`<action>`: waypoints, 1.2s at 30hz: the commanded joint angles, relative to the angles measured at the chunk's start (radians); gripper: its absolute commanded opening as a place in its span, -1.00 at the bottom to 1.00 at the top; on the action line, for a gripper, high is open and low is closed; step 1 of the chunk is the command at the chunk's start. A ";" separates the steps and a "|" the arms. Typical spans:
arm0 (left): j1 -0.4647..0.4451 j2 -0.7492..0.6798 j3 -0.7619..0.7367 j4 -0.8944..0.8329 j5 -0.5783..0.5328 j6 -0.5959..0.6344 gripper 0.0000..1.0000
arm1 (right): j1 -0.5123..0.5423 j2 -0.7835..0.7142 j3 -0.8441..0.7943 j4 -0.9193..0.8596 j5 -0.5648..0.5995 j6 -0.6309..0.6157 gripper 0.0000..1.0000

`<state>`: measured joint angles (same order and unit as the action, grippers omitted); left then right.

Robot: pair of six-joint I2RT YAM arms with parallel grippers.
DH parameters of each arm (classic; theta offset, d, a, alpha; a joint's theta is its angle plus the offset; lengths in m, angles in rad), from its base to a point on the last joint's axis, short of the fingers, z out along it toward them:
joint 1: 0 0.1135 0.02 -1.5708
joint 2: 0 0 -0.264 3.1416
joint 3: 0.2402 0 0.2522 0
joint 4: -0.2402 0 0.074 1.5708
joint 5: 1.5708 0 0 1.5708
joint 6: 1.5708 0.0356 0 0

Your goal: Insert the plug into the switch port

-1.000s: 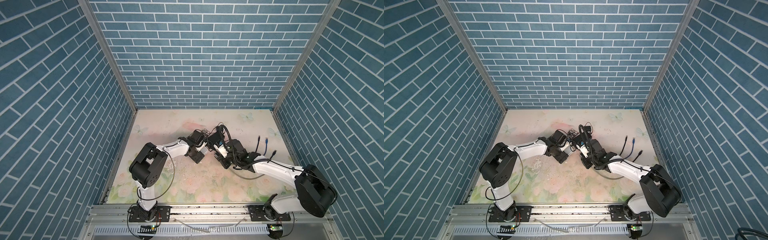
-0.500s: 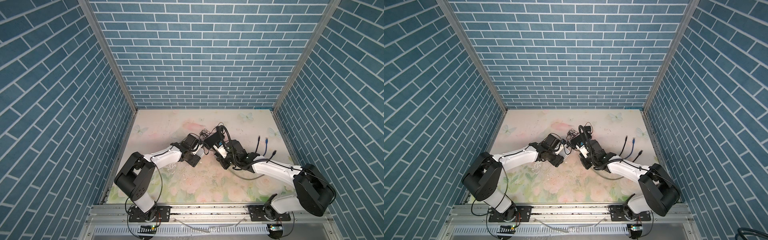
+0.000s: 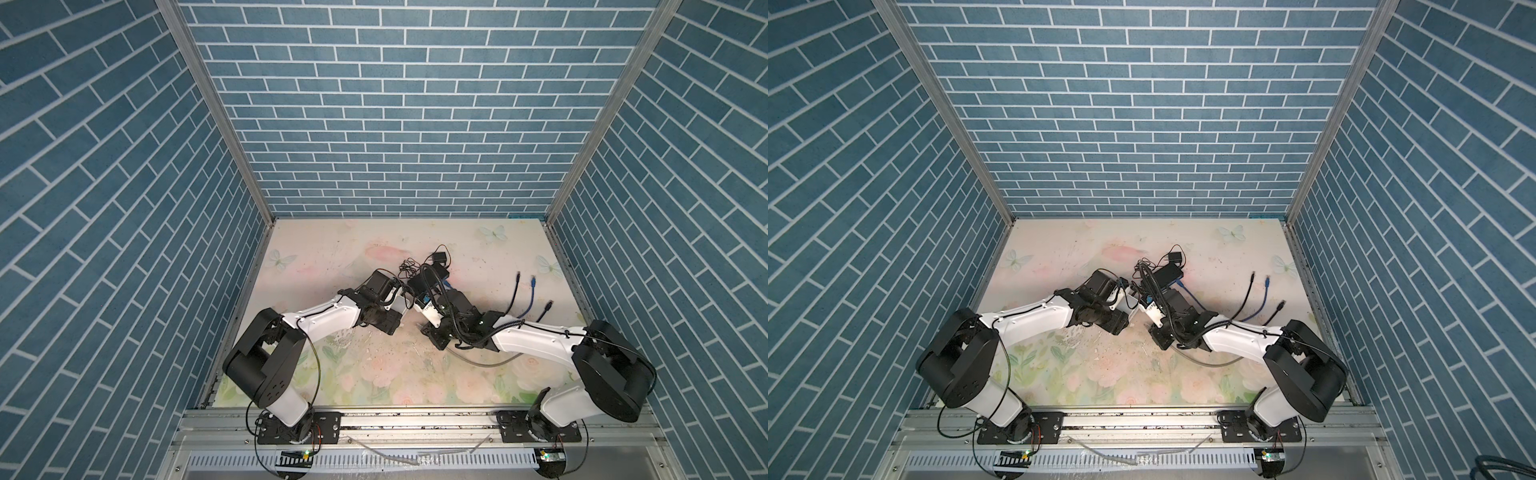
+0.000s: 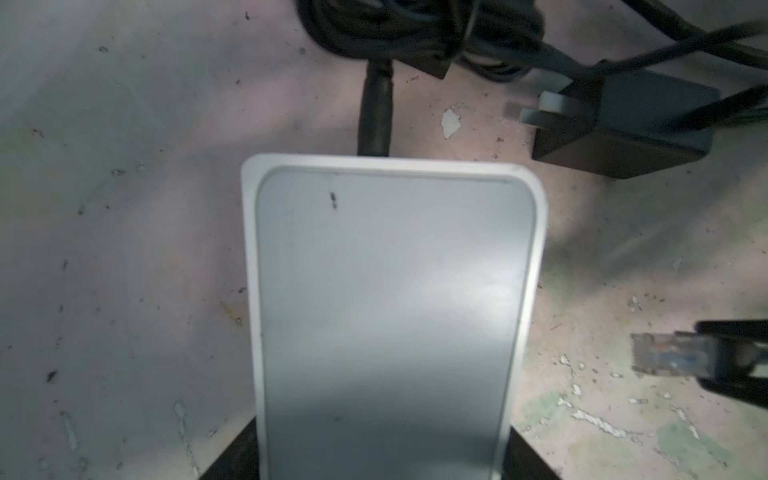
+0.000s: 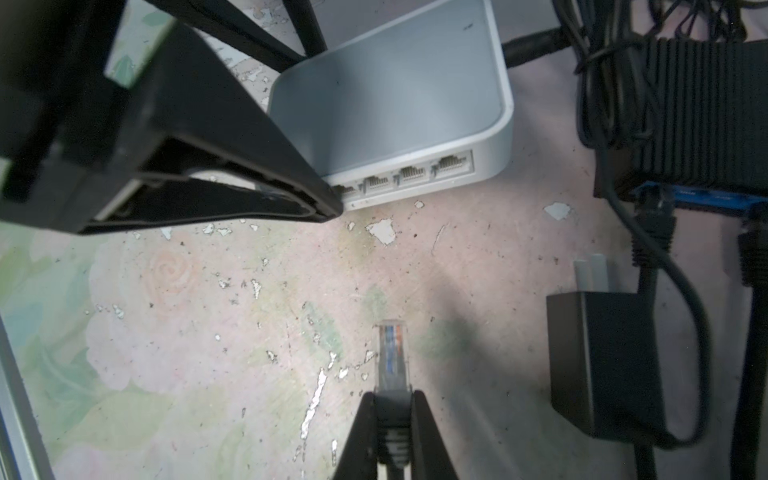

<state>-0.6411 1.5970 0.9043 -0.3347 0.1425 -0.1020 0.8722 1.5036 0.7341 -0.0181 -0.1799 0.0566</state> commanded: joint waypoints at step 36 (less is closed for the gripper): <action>-0.043 0.043 -0.024 -0.082 0.050 -0.113 0.99 | 0.016 0.101 0.013 0.057 0.034 -0.016 -1.00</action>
<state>-0.6949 1.6478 0.8974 -0.3691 0.1501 -0.2127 0.8837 1.5974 0.7704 0.0280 -0.1604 0.0517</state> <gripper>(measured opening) 0.995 0.132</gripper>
